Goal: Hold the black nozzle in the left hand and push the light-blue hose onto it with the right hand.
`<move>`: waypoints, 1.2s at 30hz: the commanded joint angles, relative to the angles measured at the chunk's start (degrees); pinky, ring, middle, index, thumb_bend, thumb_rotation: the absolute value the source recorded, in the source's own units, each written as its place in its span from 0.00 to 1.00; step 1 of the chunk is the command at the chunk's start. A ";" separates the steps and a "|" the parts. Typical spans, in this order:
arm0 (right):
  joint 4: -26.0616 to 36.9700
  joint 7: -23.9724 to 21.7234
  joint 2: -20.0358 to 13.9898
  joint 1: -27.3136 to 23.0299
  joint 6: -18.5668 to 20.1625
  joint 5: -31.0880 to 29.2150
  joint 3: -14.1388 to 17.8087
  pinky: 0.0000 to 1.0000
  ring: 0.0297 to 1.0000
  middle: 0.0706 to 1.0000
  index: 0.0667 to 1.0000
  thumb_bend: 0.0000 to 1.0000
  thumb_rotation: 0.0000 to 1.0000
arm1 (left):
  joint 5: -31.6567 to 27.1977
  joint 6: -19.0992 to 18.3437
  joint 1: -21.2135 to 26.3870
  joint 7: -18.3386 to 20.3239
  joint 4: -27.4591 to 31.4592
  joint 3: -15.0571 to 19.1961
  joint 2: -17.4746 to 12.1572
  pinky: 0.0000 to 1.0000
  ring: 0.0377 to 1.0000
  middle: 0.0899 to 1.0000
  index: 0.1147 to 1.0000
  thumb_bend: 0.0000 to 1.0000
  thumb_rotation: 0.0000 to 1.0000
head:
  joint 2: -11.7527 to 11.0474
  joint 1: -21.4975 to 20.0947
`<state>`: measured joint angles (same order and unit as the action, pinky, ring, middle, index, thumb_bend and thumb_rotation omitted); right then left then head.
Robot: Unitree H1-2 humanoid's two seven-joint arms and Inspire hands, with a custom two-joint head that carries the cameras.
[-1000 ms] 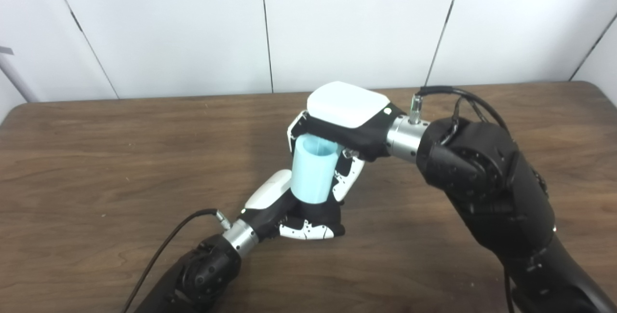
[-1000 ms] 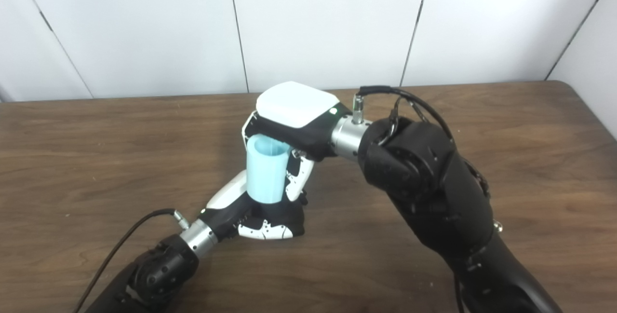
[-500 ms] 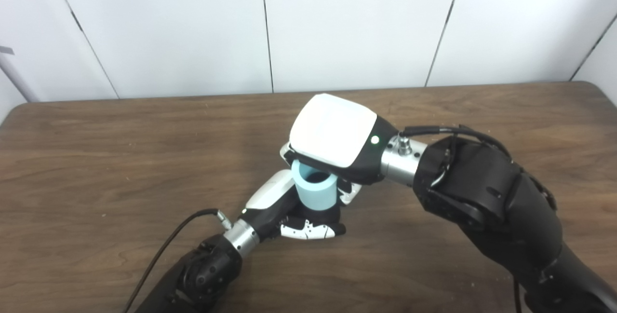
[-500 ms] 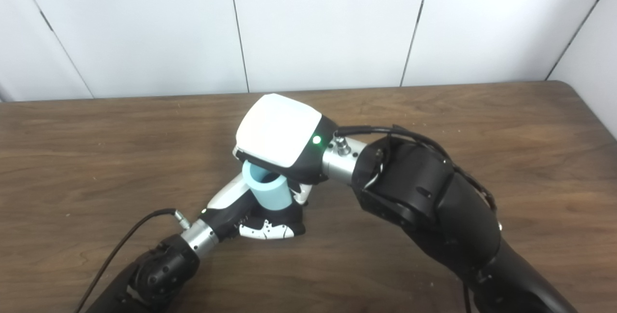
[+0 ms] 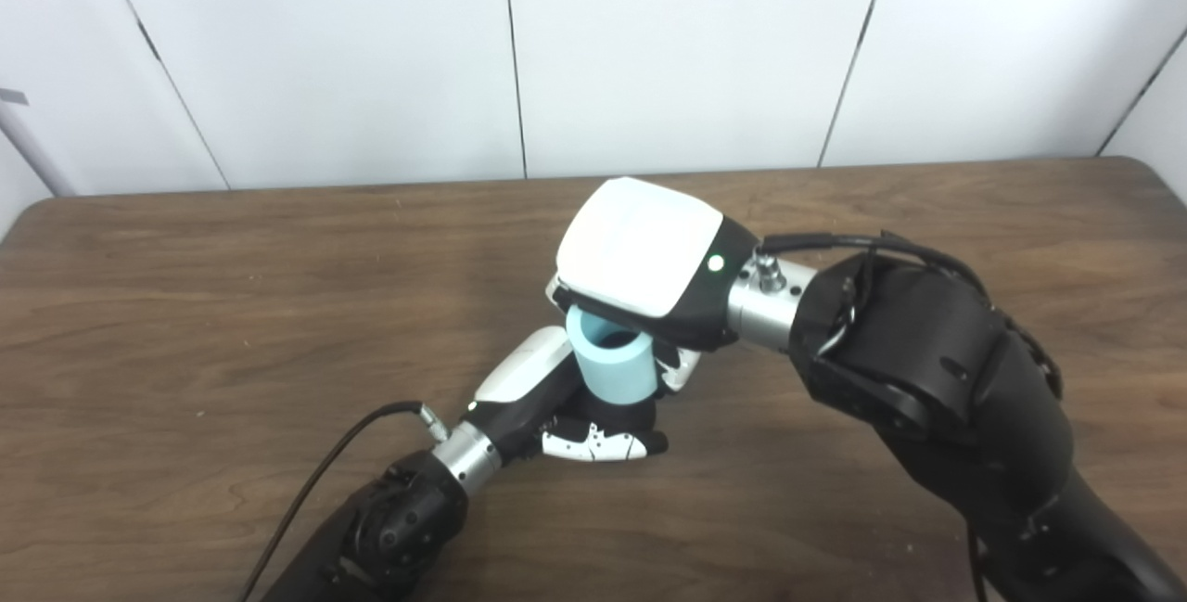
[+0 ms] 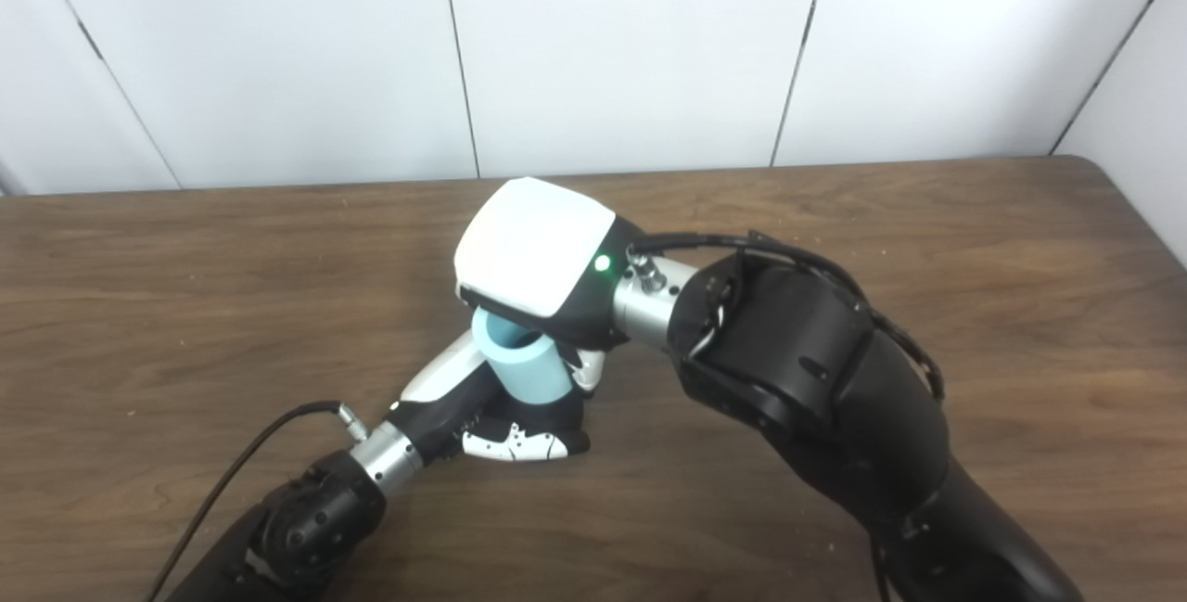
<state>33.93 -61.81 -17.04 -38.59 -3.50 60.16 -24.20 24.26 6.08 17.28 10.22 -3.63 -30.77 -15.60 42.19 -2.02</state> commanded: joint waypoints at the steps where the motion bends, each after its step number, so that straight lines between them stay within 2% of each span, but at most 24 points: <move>1: -2.33 -0.95 -1.11 -0.16 0.61 -0.66 1.05 0.07 0.12 0.43 0.45 0.53 0.00 | 1.32 -5.92 -3.96 8.48 -3.14 -3.13 -1.75 0.76 0.78 0.68 0.40 0.43 0.50 | 0.10 -0.18; 4: -4.73 2.45 -1.47 0.83 -0.03 -1.55 1.91 0.07 0.12 0.43 0.45 0.53 0.00 | 1.26 -5.91 -4.02 8.44 -3.07 -3.07 -1.76 0.78 0.79 0.68 0.38 0.43 0.50 | 0.10 -0.21; 10: -6.80 5.74 -2.05 1.69 -0.78 -1.77 2.00 0.09 0.16 0.43 0.45 0.53 0.00 | 1.08 -6.05 -4.15 8.48 -2.73 -3.02 -1.79 0.73 0.77 0.68 0.39 0.43 0.49 | 0.32 -0.15; 15: -8.41 10.91 -3.24 3.41 -2.60 -3.29 2.47 0.11 0.17 0.43 0.45 0.53 0.00 | 0.99 -6.49 -4.08 8.59 -2.61 -3.08 -1.64 0.73 0.77 0.68 0.38 0.43 0.49 | 0.48 0.12; 21: -8.91 20.26 -4.48 7.41 -6.86 -3.73 2.38 0.15 0.21 0.43 0.45 0.53 0.00 | 0.93 -6.95 -3.96 8.82 -2.44 -3.15 -1.71 0.75 0.77 0.67 0.38 0.43 0.49 | 0.56 0.03; 25: -9.01 26.38 -4.89 9.82 -10.28 -1.62 1.40 0.16 0.21 0.43 0.45 0.53 0.00 | 1.12 -6.75 -3.94 8.66 -2.62 -3.20 -1.69 0.76 0.77 0.67 0.40 0.43 0.49 | 0.56 0.03; 26: -9.04 27.42 -5.01 10.13 -10.86 -1.11 1.11 0.16 0.22 0.38 0.47 0.53 0.00 | 1.15 -6.78 -3.93 8.65 -2.60 -3.19 -1.69 0.76 0.77 0.68 0.40 0.43 0.49 | 0.68 0.22; 30: -9.15 29.91 -5.64 11.22 -13.27 1.14 -0.55 0.18 0.25 0.38 0.48 0.52 0.00 | 1.14 -7.40 -4.07 8.80 -1.95 -3.15 -1.66 0.75 0.77 0.68 0.41 0.43 0.49 | 0.74 0.17; 33: -9.25 29.57 -6.09 11.66 -14.28 2.82 -2.06 0.22 0.30 0.40 0.48 0.53 0.00 | 1.15 -7.95 -4.05 9.01 -1.63 -3.18 -1.58 0.75 0.78 0.68 0.39 0.43 0.49 | 0.87 0.24; 36: -9.54 28.93 -6.13 12.14 -14.40 3.84 -3.57 0.22 0.28 0.38 0.49 0.52 0.00 | 0.93 -8.43 -3.93 9.36 -1.39 -3.16 -1.55 0.75 0.78 0.68 0.37 0.43 0.49 | 0.97 0.30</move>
<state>25.84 -29.61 -21.69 -28.47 -14.27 62.86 -24.64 24.15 3.29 17.25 11.44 -1.96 -30.75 -15.76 43.15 -1.67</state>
